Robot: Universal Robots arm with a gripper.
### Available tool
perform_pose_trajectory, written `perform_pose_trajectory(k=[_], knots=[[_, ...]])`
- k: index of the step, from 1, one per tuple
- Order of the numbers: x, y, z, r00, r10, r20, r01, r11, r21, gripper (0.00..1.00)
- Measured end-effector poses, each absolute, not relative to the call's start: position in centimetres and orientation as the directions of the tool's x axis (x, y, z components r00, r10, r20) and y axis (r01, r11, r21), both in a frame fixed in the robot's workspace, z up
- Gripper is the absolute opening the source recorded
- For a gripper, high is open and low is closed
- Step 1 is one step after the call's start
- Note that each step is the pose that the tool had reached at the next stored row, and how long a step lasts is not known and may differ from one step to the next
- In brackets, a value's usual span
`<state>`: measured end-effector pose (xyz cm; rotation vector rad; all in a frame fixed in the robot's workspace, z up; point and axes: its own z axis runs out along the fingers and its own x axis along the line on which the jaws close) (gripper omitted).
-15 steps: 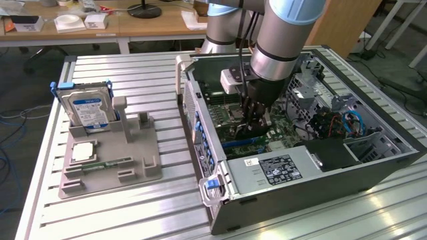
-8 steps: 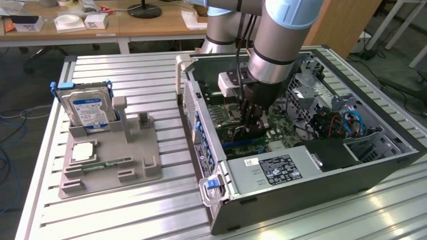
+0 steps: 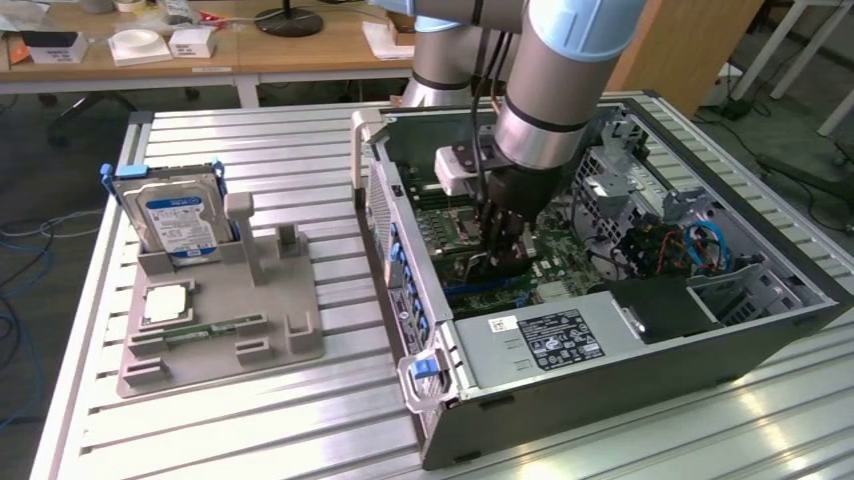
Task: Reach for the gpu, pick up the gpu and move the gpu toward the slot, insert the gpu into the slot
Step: 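Insert the gpu into the slot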
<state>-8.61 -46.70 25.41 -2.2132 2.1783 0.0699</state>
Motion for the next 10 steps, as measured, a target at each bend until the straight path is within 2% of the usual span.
perform_pose_trajectory(k=[10], knots=[[-8.61,-46.7,25.25,0.016,-0.998,-0.057,-1.0,-0.016,0.006,0.26]])
